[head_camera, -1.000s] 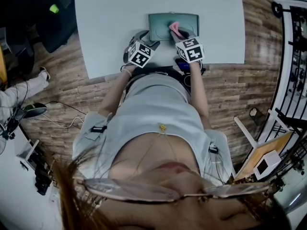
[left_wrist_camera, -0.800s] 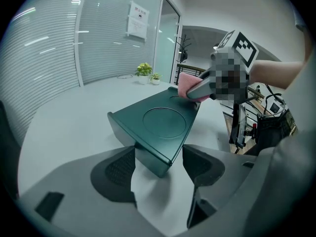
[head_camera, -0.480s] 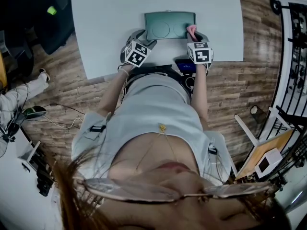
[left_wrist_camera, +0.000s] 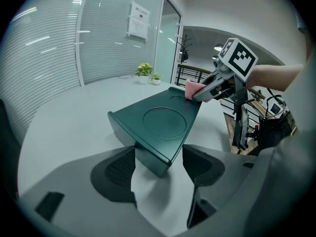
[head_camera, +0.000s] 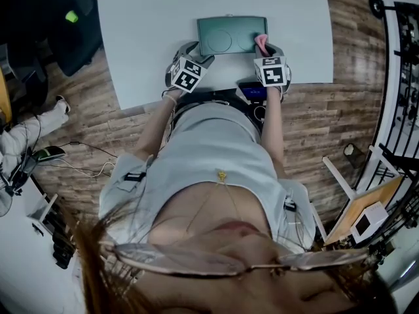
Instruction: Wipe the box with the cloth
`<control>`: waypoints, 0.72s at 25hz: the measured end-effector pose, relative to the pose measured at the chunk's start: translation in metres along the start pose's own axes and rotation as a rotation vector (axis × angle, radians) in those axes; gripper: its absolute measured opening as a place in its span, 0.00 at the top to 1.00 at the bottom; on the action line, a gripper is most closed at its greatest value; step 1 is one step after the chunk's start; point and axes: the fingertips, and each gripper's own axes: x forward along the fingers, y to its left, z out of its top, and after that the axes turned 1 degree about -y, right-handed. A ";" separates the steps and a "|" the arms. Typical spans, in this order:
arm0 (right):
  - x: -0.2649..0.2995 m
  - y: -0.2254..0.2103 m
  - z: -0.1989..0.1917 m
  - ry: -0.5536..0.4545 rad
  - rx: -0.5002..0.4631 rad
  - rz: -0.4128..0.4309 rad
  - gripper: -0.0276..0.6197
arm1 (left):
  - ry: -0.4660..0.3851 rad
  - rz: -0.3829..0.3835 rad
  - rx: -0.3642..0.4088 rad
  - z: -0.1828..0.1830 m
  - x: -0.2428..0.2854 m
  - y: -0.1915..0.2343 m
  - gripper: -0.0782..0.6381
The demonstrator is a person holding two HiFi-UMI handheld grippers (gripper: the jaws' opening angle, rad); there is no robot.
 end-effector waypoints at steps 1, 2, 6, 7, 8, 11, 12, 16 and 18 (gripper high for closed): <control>0.000 0.000 0.000 0.002 0.003 -0.001 0.89 | 0.001 -0.001 0.001 0.000 0.000 0.000 0.46; 0.001 0.002 0.000 0.003 0.006 -0.002 0.89 | 0.002 -0.002 0.001 0.000 0.000 0.001 0.46; 0.004 0.014 0.002 -0.009 0.015 0.024 0.89 | 0.004 -0.005 0.002 -0.002 0.001 0.001 0.46; 0.004 0.017 0.002 -0.012 0.018 0.031 0.89 | 0.004 -0.005 0.002 -0.002 0.001 0.001 0.46; 0.005 0.021 0.002 -0.012 0.021 0.037 0.89 | 0.004 -0.006 0.003 -0.001 0.000 0.001 0.46; 0.007 0.031 0.005 -0.019 0.023 0.050 0.89 | 0.003 -0.007 0.004 -0.001 0.000 0.000 0.46; 0.008 0.034 0.006 -0.022 0.022 0.055 0.89 | 0.002 -0.007 0.004 -0.001 0.000 0.000 0.46; 0.008 0.044 0.009 -0.035 0.030 0.083 0.89 | 0.003 -0.006 0.004 -0.001 0.000 0.000 0.46; 0.009 0.050 0.011 -0.044 0.037 0.093 0.89 | 0.002 -0.006 0.004 -0.001 0.001 0.000 0.46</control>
